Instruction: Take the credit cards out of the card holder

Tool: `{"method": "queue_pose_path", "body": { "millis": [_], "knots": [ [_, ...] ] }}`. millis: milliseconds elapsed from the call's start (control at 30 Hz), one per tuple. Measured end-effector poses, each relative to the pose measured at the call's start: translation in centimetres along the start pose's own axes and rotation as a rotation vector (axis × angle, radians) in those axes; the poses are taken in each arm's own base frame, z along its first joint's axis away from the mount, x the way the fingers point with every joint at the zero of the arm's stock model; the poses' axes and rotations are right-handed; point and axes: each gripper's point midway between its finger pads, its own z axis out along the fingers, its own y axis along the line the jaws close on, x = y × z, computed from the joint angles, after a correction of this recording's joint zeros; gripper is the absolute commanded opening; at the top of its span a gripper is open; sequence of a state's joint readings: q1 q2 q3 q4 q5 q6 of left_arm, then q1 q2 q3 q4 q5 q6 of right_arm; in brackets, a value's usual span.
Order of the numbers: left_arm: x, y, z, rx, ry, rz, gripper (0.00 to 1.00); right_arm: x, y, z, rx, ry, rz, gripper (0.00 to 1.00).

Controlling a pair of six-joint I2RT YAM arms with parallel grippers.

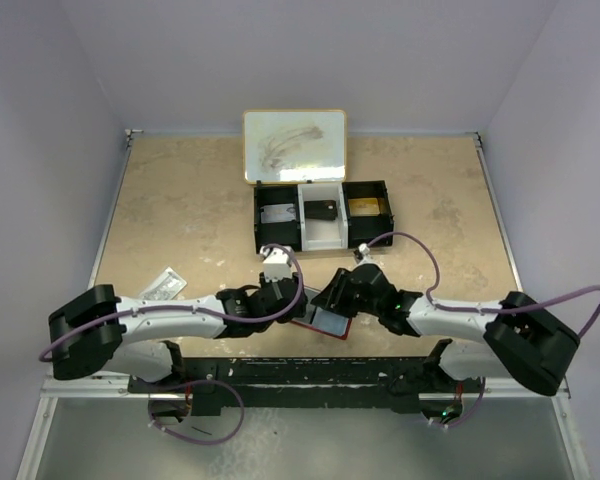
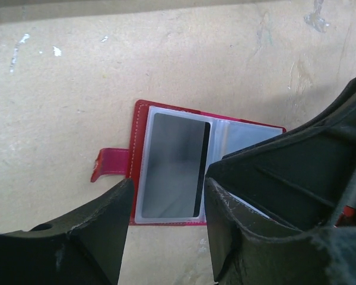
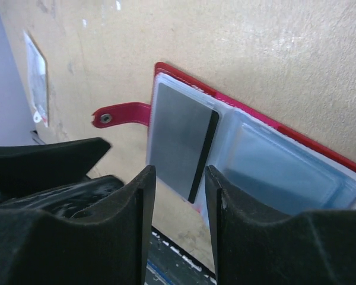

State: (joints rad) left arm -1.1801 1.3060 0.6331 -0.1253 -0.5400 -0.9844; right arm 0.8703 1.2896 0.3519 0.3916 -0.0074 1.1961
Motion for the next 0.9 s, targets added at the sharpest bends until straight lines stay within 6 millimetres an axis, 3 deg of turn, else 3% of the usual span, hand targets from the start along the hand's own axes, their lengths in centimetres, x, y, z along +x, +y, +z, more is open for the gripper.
{"method": "queue_pose_path", "body": {
  "millis": [233, 500, 667, 900],
  "knots": [
    [1.1, -0.6, 1.3, 0.007, 0.027, 0.004, 0.46, -0.8, 1.4, -1.3, -0.053, -0.033, -0.004, 0.35],
    [0.7, -1.1, 2.1, 0.008, 0.027, -0.01, 0.42, 1.4, -0.7, 0.2, -0.012, 0.056, 0.004, 0.35],
    [0.7, -1.4, 2.7, -0.001, 0.032, -0.008, 0.4, 1.7, -0.5, 0.9, -0.028, 0.069, 0.019, 0.34],
    [2.0, -0.1, 3.4, -0.055, 0.066, 0.024, 0.32, 1.6, -0.4, 1.0, -0.03, 0.063, 0.054, 0.34]
  ]
}}
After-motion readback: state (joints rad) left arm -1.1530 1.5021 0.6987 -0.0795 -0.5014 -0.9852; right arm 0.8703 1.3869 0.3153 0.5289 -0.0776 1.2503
